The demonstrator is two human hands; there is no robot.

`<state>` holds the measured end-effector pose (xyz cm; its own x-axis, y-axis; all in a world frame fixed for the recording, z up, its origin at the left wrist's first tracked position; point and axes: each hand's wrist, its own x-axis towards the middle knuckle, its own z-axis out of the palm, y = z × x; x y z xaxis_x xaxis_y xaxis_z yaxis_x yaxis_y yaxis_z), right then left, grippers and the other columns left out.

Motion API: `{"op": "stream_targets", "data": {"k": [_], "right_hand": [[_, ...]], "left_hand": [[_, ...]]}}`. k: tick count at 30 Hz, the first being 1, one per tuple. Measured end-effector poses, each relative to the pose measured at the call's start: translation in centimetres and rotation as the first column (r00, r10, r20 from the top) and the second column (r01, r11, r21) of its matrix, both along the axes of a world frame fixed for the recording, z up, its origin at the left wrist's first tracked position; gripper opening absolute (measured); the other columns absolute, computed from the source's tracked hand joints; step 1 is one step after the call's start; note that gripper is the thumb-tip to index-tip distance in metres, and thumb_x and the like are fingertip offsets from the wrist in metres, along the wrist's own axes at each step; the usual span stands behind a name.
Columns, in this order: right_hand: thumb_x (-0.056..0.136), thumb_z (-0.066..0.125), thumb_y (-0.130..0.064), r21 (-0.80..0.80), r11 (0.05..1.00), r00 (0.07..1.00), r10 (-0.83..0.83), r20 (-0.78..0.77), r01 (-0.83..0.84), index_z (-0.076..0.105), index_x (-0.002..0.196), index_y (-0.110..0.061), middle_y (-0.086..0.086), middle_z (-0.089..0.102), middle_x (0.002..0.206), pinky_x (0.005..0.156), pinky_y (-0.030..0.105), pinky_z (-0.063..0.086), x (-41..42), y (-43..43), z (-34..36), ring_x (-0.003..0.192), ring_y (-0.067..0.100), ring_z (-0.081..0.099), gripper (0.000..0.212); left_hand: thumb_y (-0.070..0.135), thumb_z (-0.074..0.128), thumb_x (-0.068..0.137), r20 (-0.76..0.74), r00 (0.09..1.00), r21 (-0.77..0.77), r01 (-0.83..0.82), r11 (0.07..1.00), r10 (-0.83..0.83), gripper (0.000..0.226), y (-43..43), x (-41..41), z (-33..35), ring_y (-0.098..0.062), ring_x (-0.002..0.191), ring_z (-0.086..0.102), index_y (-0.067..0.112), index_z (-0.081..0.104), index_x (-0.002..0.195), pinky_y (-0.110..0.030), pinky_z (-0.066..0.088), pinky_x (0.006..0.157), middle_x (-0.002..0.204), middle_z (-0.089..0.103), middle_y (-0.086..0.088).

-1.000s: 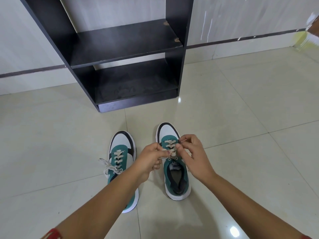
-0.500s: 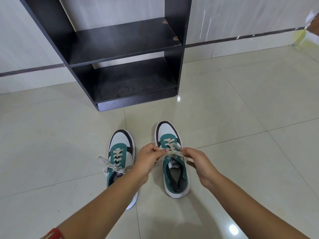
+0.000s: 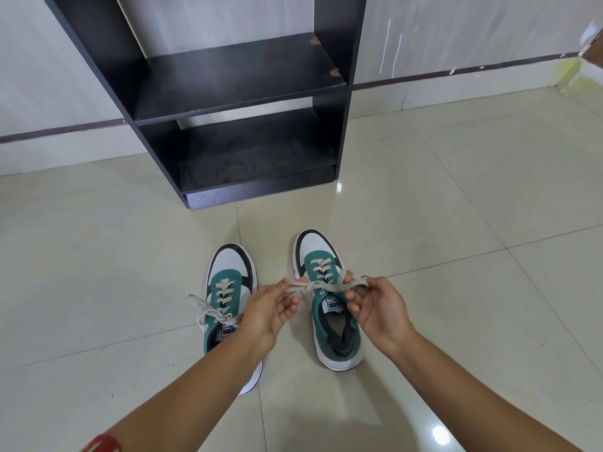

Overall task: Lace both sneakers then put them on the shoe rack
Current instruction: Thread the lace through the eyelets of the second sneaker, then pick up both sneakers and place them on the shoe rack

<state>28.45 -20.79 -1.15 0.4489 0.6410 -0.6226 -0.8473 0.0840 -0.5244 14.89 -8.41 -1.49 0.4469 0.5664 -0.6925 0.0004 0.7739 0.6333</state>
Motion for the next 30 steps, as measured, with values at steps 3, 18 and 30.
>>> {"op": "stream_targets", "data": {"k": [3,18,30], "right_hand": [[0.094,0.032,-0.012,-0.033,0.999,1.000,-0.030,0.004,0.030,0.046,0.069,-0.011,0.001,0.053,0.056,0.047,0.021,0.047,0.0,0.3,-0.2,0.056,0.017,0.048,0.029],[0.096,0.025,-0.007,-0.105,0.986,0.989,-0.136,-0.056,0.130,0.034,0.070,-0.015,0.001,0.033,0.059,0.041,0.022,0.039,0.4,-0.4,-1.4,0.054,0.015,0.033,0.028],[0.088,0.061,-0.019,-0.517,0.835,0.464,0.388,0.796,0.188,0.048,0.107,-0.016,0.002,0.040,0.116,0.082,0.024,0.034,-1.6,-1.6,0.0,0.098,0.017,0.046,0.023]], "left_hand": [[0.007,0.056,0.091,-0.005,1.000,0.040,-0.013,0.999,0.013,0.010,0.0,0.2,-0.3,-0.014,0.053,0.070,0.005,0.048,0.084,-0.020,0.057,0.050,0.074,0.074,-0.012],[0.001,0.052,0.092,-0.148,0.988,0.255,0.000,0.967,0.038,0.020,0.2,0.1,-0.6,-0.017,0.051,0.070,0.008,0.040,0.078,-0.019,0.057,0.051,0.078,0.067,-0.017],[0.011,0.067,0.084,-0.316,0.938,0.491,0.290,0.822,-0.142,0.060,-0.5,-3.2,0.5,-0.018,0.109,0.059,0.019,0.035,0.134,-0.037,0.045,0.101,0.120,0.061,-0.005]]}}
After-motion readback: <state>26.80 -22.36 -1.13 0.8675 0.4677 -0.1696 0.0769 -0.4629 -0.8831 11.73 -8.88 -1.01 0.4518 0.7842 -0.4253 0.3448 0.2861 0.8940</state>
